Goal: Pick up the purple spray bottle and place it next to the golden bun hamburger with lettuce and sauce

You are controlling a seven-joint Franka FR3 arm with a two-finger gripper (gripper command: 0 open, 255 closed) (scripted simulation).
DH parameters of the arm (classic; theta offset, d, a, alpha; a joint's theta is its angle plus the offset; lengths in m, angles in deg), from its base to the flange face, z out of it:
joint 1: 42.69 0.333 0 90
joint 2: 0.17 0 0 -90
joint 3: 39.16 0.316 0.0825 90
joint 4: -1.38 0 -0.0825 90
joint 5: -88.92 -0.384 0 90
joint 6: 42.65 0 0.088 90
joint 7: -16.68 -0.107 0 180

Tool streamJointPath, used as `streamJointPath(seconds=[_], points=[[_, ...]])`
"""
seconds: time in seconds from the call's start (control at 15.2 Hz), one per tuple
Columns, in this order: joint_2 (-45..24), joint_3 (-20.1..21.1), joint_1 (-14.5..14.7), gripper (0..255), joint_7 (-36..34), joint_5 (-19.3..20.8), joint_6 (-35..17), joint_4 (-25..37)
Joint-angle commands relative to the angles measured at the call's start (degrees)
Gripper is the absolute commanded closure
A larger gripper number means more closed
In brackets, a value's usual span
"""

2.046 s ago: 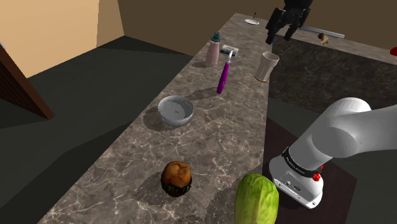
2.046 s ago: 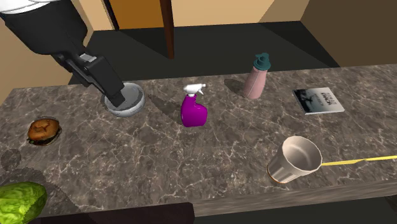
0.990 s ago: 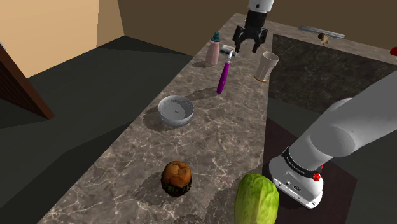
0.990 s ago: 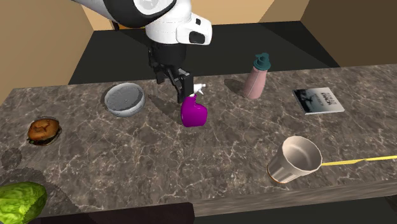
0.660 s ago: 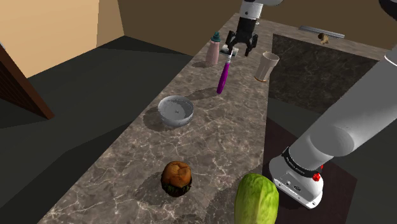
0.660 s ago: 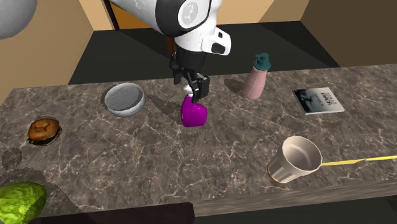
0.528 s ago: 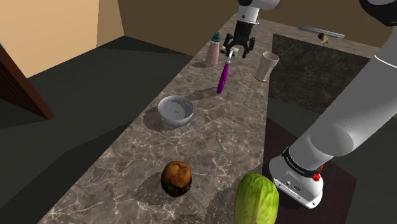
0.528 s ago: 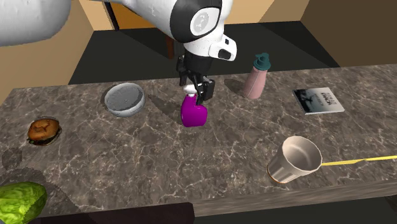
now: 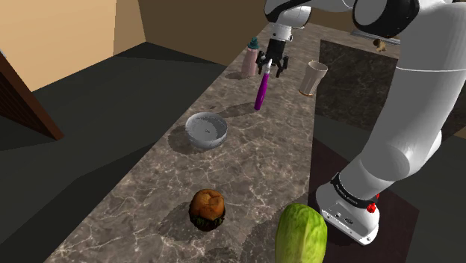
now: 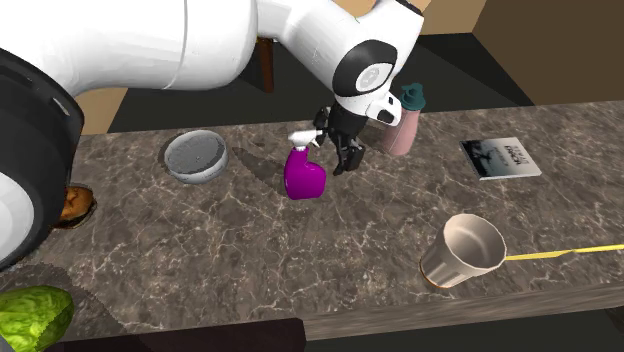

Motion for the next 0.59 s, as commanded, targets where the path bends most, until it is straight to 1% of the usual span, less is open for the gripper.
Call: streamJointPath(seconds=[0.0,0.53], points=[[-3.77,0.19,-0.91,0,-0.39,-1.53,0.66,3.24],[-4.33,0.69,-0.20,0,0.18,-2.24,-4.83,-1.71]])
